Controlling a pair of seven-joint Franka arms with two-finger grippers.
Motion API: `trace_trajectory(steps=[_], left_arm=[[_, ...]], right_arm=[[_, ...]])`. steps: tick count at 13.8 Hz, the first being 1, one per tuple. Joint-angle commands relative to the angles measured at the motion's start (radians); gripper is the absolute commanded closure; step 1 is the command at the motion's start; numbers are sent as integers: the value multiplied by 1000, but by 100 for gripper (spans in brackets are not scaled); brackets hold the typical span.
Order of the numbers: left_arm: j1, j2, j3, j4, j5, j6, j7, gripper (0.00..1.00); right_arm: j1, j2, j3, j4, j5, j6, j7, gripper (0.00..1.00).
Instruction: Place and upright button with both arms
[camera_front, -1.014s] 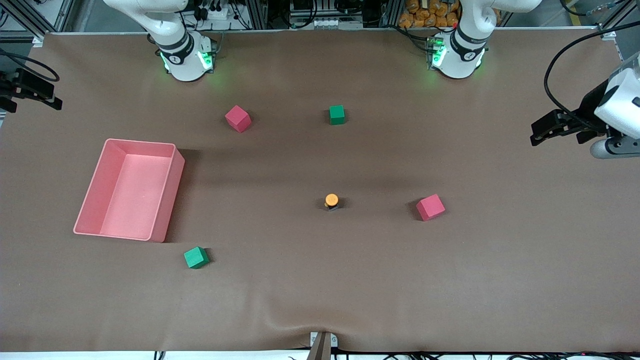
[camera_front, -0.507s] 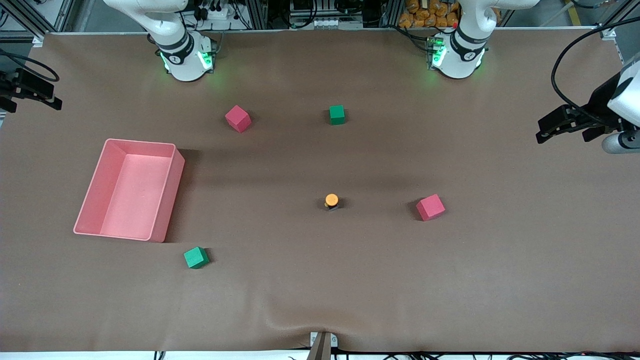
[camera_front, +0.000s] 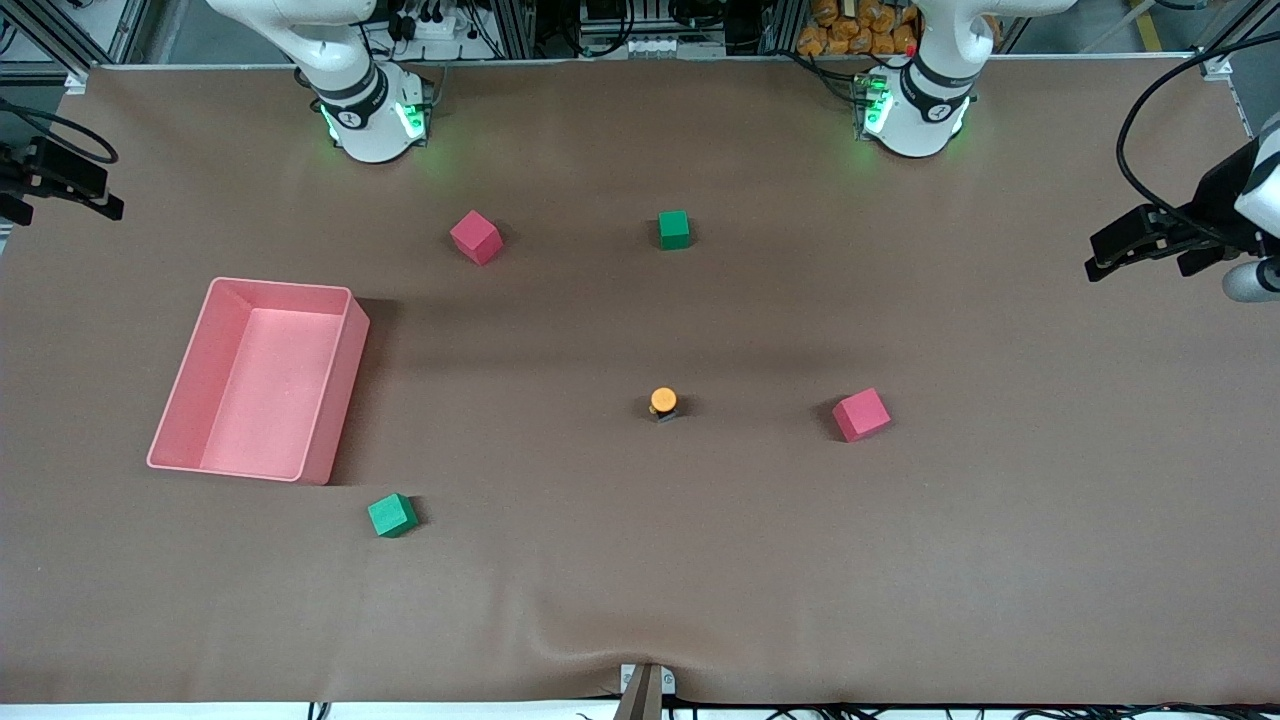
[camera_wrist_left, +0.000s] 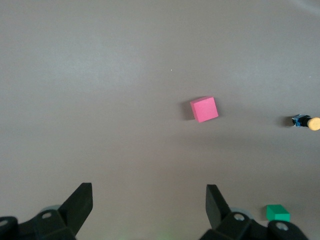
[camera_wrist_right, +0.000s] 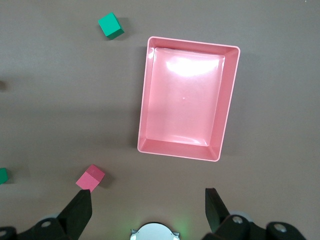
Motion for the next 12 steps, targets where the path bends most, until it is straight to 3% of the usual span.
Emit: trace_trajectory(steps=[1, 12], left_arm=[[21, -48, -18, -60, 20, 32, 12, 0], [23, -51, -27, -73, 39, 56, 61, 0]], right_arm=[[-16, 0, 10, 6, -8, -5, -5, 0], [-16, 0, 10, 6, -6, -7, -5, 0]])
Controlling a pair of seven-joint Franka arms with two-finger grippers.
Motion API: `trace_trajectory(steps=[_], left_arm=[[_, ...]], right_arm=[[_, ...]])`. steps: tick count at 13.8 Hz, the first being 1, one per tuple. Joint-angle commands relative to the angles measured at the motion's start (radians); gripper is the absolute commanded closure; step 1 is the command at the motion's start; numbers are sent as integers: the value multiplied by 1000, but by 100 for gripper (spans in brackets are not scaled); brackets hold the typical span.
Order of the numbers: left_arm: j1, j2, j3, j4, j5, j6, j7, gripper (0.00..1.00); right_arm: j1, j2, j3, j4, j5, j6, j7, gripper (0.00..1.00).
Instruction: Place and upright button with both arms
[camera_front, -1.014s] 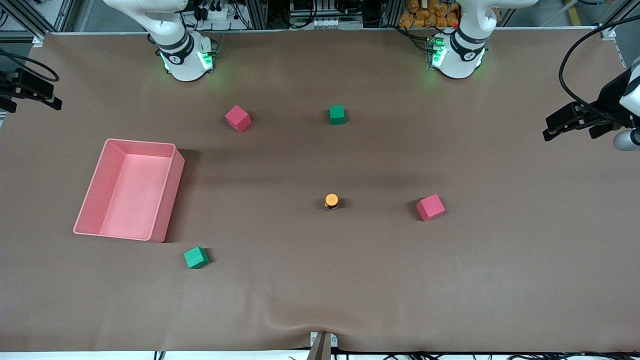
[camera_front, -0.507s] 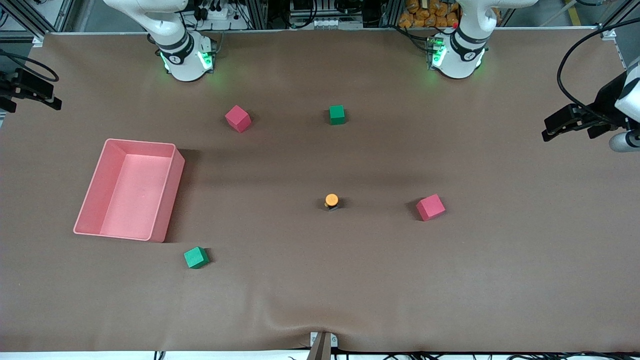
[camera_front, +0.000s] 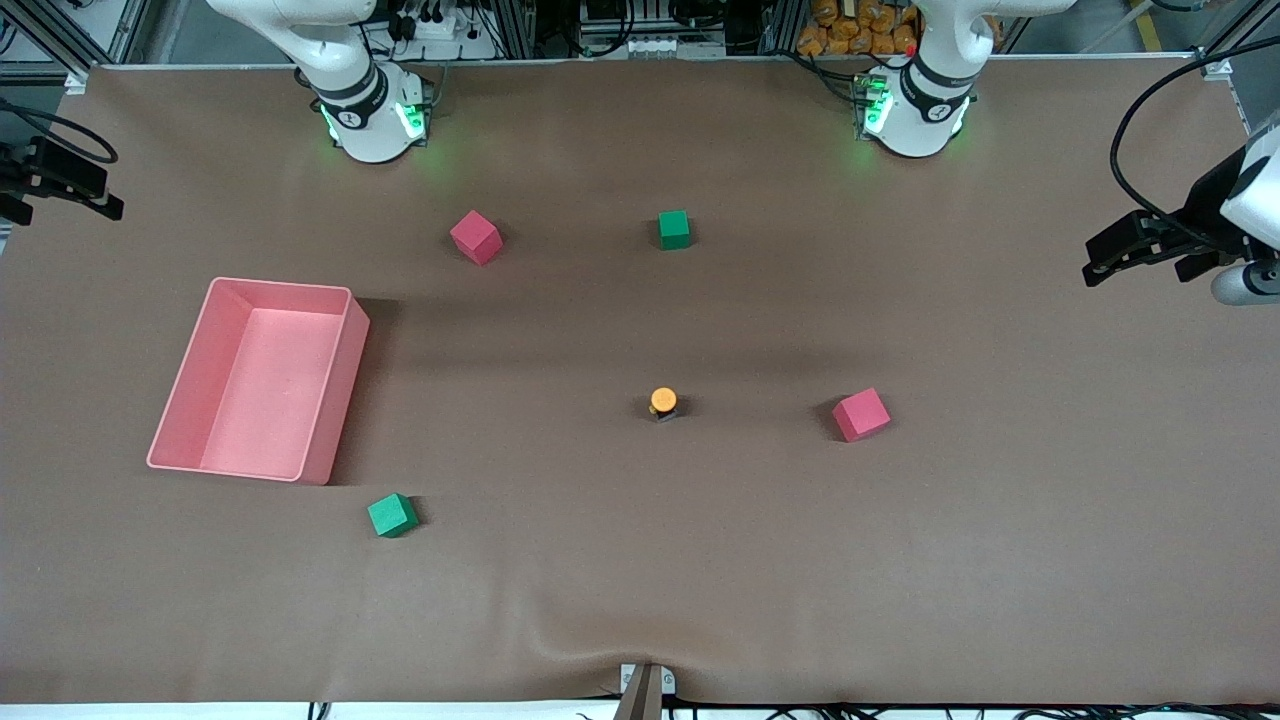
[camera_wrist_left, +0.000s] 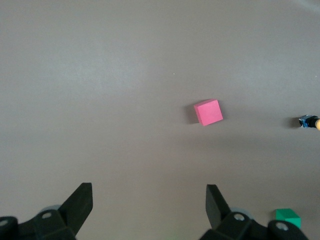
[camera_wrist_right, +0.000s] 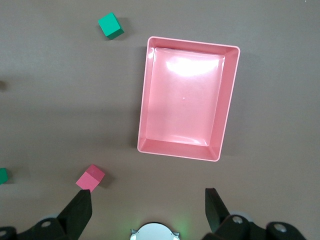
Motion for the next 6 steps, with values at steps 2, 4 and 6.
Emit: trace_trajectory(steps=[2, 4, 6], left_arm=[[16, -32, -17, -29, 18, 8, 45, 0], [16, -32, -19, -29, 18, 7, 45, 0], [16, -32, -22, -29, 17, 7, 45, 0]], right_arm=[[-16, 0, 10, 6, -5, -6, -5, 0], [-16, 0, 10, 6, -5, -6, -5, 0], [-17, 0, 10, 6, -5, -5, -5, 0]])
